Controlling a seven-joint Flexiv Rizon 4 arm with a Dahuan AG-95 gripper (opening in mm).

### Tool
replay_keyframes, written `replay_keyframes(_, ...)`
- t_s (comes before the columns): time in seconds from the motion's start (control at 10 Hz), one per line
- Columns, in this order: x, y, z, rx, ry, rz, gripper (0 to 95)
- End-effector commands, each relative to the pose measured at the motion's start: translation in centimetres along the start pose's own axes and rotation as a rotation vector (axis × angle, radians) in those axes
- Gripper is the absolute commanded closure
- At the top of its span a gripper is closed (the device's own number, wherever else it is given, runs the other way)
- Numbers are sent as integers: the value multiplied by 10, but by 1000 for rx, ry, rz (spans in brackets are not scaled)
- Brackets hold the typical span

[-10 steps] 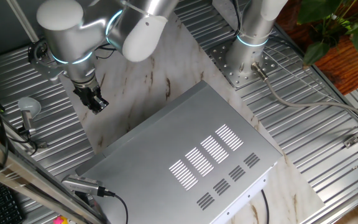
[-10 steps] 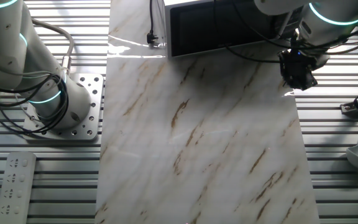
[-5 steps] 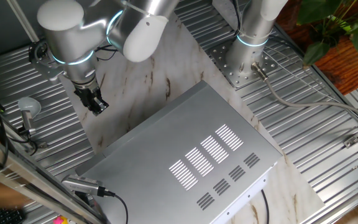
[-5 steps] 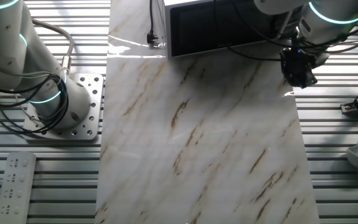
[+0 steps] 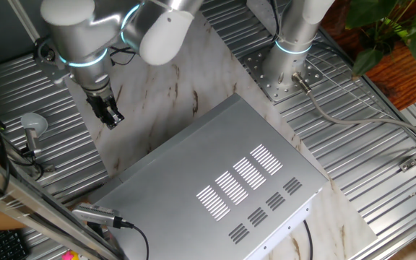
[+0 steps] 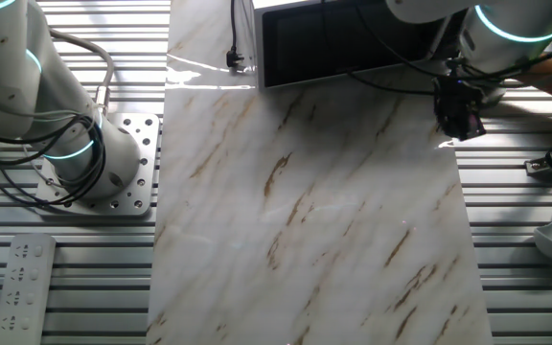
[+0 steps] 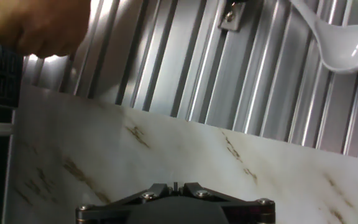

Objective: Open the microwave door

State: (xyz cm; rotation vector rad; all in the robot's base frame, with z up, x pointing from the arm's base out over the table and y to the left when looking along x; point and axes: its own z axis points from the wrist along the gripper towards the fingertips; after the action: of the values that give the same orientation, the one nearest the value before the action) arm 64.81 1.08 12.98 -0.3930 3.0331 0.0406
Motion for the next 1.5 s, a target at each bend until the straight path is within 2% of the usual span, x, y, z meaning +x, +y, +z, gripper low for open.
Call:
replay_keyframes(0.1,0,0,-1,-7,11,-5,950)
replay_keyframes(0.4,2,11,2,-14,14,-15,950)
replay_keyframes(0.8,15,19,5,-8,12,-32,950)
replay_keyframes(1.2,16,27,7,-7,10,-22,950)
replay_keyframes(1.5,11,37,12,-6,-6,-17,950)
